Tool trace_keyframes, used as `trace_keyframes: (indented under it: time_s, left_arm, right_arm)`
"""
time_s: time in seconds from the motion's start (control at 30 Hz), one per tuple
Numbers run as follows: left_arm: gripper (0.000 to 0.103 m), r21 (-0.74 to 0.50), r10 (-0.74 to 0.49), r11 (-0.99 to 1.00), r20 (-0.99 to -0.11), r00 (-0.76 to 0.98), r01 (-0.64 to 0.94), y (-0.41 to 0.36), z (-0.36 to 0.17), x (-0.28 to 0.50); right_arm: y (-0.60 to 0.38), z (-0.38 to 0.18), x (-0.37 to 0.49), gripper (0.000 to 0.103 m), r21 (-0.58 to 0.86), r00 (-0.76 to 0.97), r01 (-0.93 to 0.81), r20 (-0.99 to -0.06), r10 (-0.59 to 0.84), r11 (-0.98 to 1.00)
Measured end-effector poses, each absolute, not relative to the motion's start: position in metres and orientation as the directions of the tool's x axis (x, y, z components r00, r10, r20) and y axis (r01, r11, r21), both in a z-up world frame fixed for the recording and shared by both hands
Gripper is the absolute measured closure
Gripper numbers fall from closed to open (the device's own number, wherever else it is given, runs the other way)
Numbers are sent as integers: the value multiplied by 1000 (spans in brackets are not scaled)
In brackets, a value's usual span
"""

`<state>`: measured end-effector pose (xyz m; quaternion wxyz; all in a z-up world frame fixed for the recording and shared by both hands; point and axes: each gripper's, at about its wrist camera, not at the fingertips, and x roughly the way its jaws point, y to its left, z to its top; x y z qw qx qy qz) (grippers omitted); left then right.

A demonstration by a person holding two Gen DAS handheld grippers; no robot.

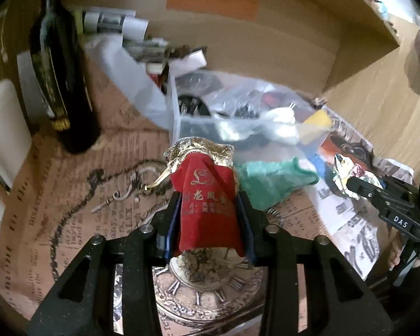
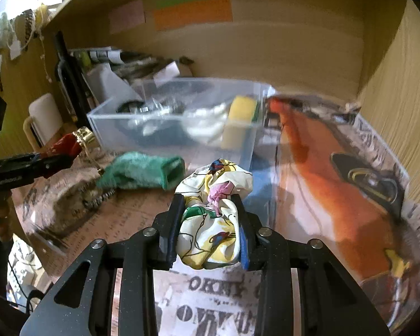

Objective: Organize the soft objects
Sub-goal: 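Carry the pouch and floral cloth into the clear box and open both tools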

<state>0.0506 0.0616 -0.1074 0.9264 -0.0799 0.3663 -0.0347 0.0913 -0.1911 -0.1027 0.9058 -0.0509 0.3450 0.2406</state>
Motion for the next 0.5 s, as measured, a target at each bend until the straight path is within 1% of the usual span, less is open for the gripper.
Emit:
trace_keyframes:
  time_s: [0.27, 0.5]
  left_arm:
    - [65, -145, -100, 989, -594, 798, 16, 57, -71, 55]
    - [64, -133, -90, 991, -546, 833, 19, 53, -51, 80]
  right_arm:
    - [-188, -63, 92, 73, 45, 723, -485, -542, 429, 874]
    - [-172, -40, 105, 73, 21, 758, -504, -469, 454, 863]
